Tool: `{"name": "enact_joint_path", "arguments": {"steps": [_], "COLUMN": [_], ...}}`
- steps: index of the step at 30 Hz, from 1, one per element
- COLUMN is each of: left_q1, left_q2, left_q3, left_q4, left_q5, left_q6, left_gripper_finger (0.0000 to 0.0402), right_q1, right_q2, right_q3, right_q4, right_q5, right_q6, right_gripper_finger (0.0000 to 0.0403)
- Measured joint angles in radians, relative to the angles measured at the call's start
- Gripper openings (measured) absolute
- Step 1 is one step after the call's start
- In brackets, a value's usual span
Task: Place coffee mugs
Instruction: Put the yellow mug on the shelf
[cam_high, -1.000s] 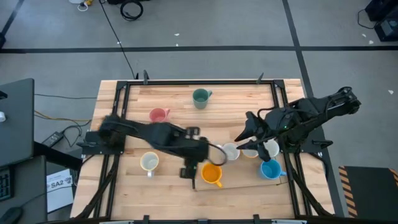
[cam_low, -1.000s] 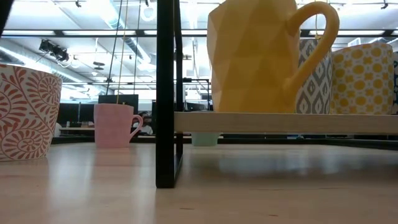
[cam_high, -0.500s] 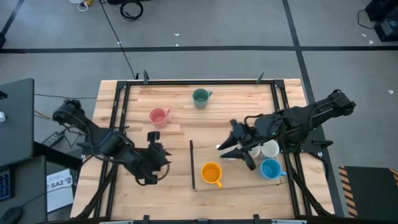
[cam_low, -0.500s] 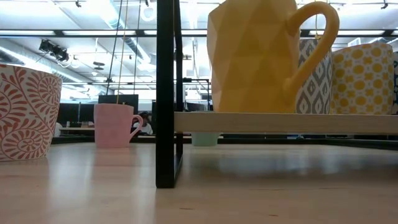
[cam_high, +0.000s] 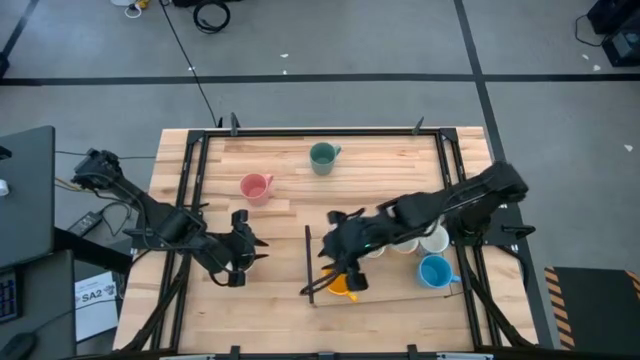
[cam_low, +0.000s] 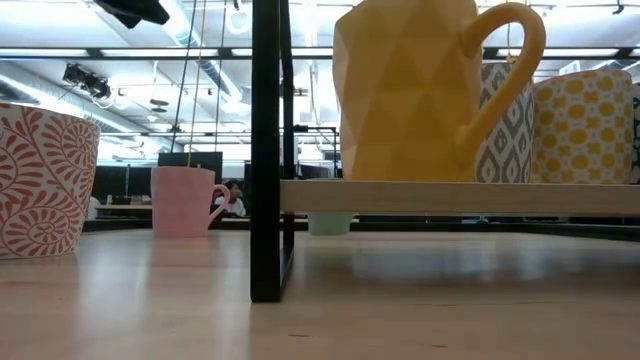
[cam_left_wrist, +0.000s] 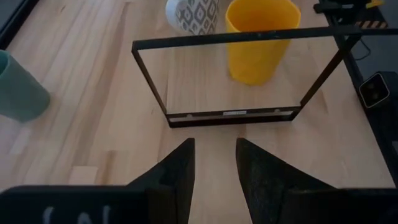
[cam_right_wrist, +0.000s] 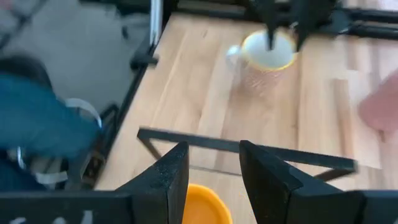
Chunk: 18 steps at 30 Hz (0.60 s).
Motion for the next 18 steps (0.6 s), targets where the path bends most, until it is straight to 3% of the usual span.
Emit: {"name": "enact_joint_path", "arguments": {"steps": [8, 18], "left_q1": [-0.001, -0.002], "left_q2": [0.002, 0.003], "left_q3": [-0.018, -0.018], "left_q4": [0.032, 0.049], "left_q5": [0.012, 0.012], "left_q6": [0.000, 0.001], "left_gripper_finger": [0.0123, 0.0123], "right_q1": [-0.002, -0.002], "right_q2": [0.128, 0.142], "right_q3": [0.055, 0.057], "right_q4": [-0.045, -0.207], "right_q5": [-0.052, -0.017], "right_q6": [-0.084, -0.081], "right_gripper_finger": [0.0148, 0.0148]}}
